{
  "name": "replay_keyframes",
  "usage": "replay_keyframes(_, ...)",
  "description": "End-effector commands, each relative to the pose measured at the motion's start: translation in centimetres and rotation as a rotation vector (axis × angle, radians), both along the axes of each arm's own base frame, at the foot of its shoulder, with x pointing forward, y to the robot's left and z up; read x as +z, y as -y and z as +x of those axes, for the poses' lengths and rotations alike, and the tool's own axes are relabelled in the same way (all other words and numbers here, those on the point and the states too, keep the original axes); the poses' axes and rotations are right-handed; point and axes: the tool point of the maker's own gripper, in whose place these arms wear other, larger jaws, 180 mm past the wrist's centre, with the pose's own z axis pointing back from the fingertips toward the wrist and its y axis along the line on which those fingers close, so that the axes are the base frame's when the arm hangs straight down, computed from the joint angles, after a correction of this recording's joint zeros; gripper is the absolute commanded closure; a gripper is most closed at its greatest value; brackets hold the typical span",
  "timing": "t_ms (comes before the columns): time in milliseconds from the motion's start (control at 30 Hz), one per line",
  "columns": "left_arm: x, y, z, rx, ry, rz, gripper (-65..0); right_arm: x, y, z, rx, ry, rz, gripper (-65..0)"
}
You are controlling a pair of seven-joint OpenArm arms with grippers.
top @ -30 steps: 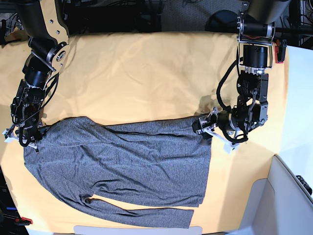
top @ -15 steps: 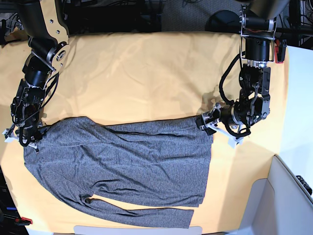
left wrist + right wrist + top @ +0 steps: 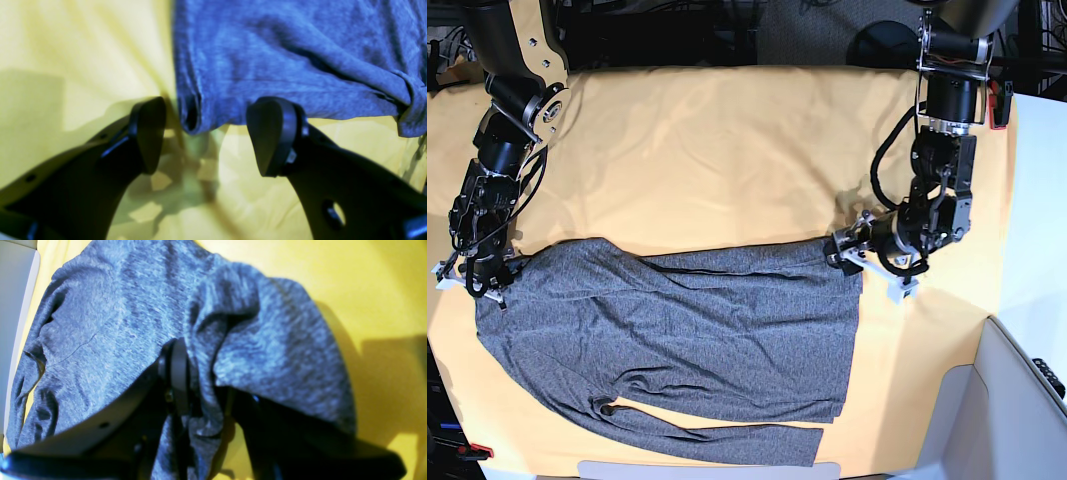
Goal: Fold the T-shirt properly
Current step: 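Move the left gripper along the shirt edge and regrasp the shoulder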
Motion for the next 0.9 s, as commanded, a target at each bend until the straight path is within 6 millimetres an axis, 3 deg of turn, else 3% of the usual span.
replay_keyframes(0,0.4,0.6,0.2,-0.019,0.001,-0.01,-40.8,-0.2,-0.1,-0.1,0.003,-0.033,0.014,-14.5)
replay_keyframes(333,0.7,0.8,0.9,-0.018,0.05,0.011,-40.1,-0.5,-0.1,-0.4,0.002,-0.039,0.012,-14.5)
replay_keyframes(467,0.1,0.1,1.1,0.007,0.05,0.021,-31.0,-0.5,-0.1,-0.4,0.002,-0.04,0.013,-14.5)
replay_keyframes(733,-0.9,-1.4,2.7,0.065,0.045,0.039,-3.9,-0.7,-0.1,-0.6,0.003,-0.044,0.014,-14.5)
replay_keyframes(867,-0.9,-1.6,2.8,0.067,0.049,0.042,-0.8,-0.8,-0.1,-0.6,0.003,-0.046,0.014,-14.1)
